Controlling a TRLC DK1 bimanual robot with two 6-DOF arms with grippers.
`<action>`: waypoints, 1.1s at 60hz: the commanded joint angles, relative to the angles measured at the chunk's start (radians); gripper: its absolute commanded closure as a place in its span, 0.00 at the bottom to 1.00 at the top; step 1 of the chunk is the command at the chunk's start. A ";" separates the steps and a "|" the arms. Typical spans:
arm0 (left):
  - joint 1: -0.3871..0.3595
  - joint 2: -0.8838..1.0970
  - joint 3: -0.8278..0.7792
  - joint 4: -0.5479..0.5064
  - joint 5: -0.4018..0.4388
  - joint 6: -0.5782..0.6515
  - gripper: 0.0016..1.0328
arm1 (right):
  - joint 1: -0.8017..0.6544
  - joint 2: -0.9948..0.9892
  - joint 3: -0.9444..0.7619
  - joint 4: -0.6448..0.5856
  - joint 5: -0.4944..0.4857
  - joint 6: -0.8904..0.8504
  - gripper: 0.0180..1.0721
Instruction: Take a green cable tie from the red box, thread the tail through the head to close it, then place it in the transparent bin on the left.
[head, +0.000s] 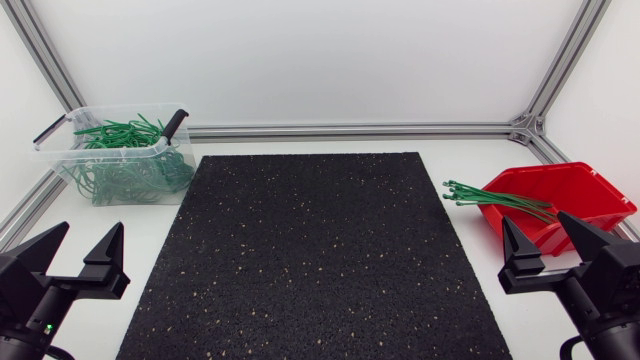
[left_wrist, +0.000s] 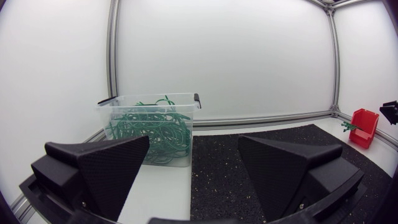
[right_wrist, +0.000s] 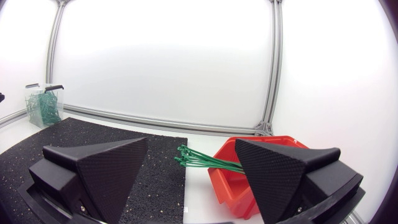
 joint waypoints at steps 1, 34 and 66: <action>-0.006 -0.009 -0.040 -0.021 0.002 -0.001 0.04 | 0.006 -0.009 -0.018 -0.007 0.001 -0.010 0.03; -0.001 -0.009 -0.040 -0.021 0.002 -0.001 0.04 | 0.008 -0.011 0.051 -0.012 -0.008 -0.007 0.04; -0.017 -0.009 -0.040 -0.018 0.002 -0.001 0.04 | -0.089 0.572 0.703 -0.291 -0.188 -0.113 0.04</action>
